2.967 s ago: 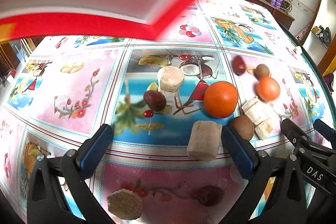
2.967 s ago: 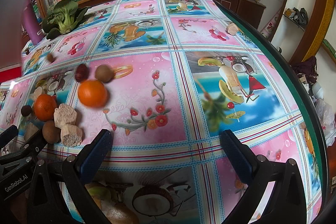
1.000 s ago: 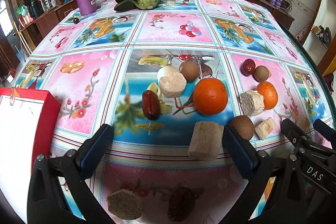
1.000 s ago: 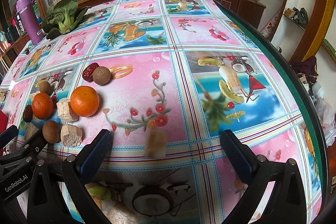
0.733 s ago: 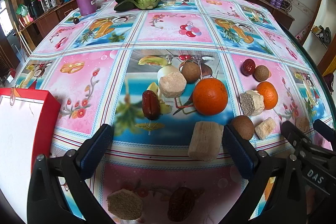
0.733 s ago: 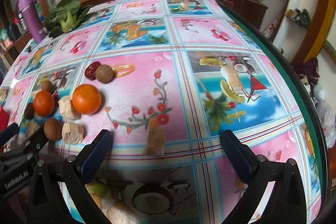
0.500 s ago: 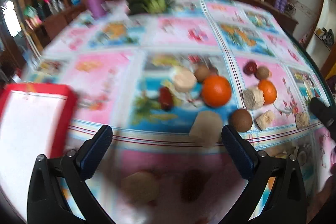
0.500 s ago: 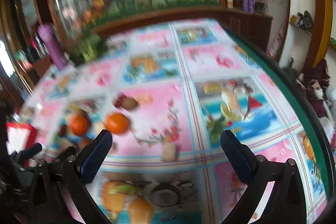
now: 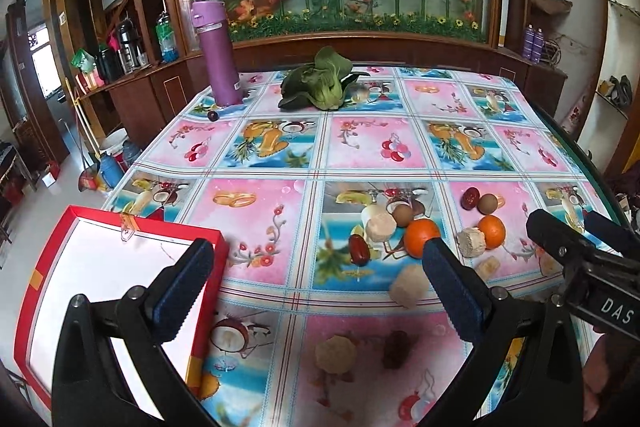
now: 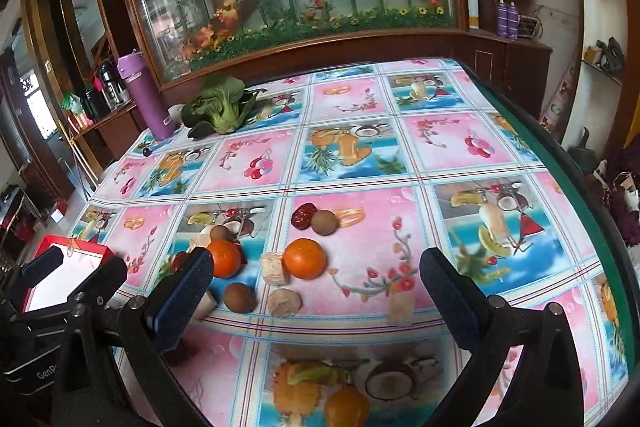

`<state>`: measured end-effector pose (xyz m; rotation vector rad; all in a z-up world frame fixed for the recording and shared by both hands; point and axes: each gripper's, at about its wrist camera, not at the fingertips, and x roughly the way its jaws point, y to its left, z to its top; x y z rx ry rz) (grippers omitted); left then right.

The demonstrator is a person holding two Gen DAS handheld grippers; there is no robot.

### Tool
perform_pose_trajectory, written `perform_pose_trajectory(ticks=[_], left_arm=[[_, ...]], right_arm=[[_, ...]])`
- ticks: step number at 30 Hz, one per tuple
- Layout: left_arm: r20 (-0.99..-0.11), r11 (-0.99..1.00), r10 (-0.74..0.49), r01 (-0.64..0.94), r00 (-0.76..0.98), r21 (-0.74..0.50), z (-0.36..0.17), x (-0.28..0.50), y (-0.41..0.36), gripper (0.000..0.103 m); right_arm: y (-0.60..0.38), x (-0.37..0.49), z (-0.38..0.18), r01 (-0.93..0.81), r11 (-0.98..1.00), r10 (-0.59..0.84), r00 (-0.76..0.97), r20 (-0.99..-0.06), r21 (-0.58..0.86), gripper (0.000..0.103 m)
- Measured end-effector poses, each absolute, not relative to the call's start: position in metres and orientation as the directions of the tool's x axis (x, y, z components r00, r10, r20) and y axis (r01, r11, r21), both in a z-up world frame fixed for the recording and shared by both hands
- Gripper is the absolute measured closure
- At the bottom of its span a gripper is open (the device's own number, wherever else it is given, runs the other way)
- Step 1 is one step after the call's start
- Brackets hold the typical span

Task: Organize fruits
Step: 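Grasp an orange with the left gripper while the right gripper grasps another orange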

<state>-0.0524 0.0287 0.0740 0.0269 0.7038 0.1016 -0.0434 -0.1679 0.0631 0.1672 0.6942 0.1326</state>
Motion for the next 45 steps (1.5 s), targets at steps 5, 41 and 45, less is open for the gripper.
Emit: perform_pose_trajectory(ticks=[5, 41, 45], left_arm=[[-0.66, 0.995, 0.099, -0.092, 0.745, 0.046, 0.068, -0.047, 0.035, 0.0], [-0.818, 0.942, -0.245, 0.328, 0.52, -0.074, 0.033, 0.015, -0.002, 0.05], [-0.833, 0.932, -0.252, 0.354, 0.493, -0.073, 0.029, 0.02, -0.012, 0.055]], right_arm=[[-0.168, -0.042, 0.06, -0.063, 0.977, 0.179, 0.755, -0.631, 0.203, 0.001], [-0.145, 0.002, 0.014, -0.201, 0.965, 0.259, 0.609, -0.75, 0.17, 0.073], [-0.154, -0.003, 0.018, -0.161, 0.978, 0.207, 0.639, -0.741, 0.134, 0.074]])
